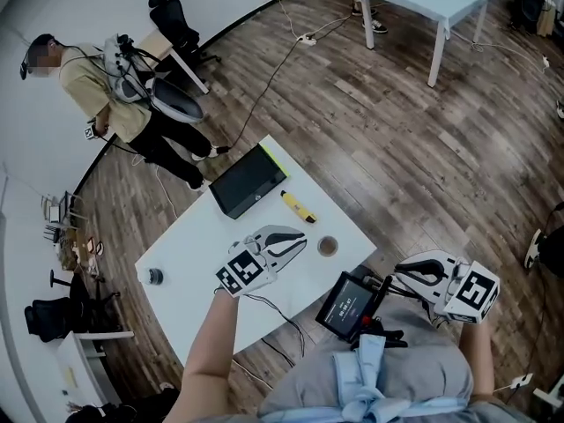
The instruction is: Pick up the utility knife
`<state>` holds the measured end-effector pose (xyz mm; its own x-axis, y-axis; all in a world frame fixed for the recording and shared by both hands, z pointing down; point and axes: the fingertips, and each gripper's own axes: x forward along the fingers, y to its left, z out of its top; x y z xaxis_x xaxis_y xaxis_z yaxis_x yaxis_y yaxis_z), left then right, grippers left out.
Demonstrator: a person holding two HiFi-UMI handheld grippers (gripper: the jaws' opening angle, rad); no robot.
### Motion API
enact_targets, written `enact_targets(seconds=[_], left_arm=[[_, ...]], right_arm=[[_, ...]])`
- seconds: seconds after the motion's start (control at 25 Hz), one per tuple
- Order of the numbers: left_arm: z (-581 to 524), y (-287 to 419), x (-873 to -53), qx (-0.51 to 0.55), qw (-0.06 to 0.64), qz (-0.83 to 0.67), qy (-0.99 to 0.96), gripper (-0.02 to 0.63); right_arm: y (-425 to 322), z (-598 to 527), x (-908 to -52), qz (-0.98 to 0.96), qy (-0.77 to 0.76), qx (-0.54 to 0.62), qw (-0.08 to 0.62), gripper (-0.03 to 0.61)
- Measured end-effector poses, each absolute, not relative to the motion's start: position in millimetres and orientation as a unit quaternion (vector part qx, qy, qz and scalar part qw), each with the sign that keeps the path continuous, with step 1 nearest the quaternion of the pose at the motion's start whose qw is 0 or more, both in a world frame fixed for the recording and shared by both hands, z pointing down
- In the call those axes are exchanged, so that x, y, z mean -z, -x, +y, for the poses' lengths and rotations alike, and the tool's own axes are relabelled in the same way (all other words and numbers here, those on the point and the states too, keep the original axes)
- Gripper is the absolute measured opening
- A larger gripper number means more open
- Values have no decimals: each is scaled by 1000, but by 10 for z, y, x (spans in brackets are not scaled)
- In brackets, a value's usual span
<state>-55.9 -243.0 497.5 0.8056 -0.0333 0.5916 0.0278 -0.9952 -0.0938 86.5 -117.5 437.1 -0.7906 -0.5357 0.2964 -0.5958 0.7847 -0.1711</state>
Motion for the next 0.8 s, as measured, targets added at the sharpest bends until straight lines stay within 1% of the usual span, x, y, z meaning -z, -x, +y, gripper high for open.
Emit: enact_targets(seconds=[0.12, 0.24, 0.28, 0.36, 0.4, 0.8], left_arm=[[-2608, 572, -5232, 344, 29, 25, 938, 20], [-2786, 563, -5498, 365, -20, 65, 929, 24], [-2828, 553, -5583, 369, -37, 76, 926, 41], [-2913, 531, -5736, 372, -70, 101, 920, 126], [-2961, 524, -5800, 370, -86, 115, 918, 140], [-3489, 639, -6325, 299, -258, 327, 859, 147]], right_arm=[[-914, -1167, -4415, -934, -309, -137, 115, 31], [-973, -1162, -4450, -931, -316, -144, 111, 31], [-993, -1159, -4461, -931, -317, -146, 111, 31], [-1031, -1165, -4478, -930, -318, -149, 112, 31], [-1049, -1175, -4484, -929, -318, -151, 112, 31], [-1220, -1279, -4560, -931, -310, -162, 105, 31]])
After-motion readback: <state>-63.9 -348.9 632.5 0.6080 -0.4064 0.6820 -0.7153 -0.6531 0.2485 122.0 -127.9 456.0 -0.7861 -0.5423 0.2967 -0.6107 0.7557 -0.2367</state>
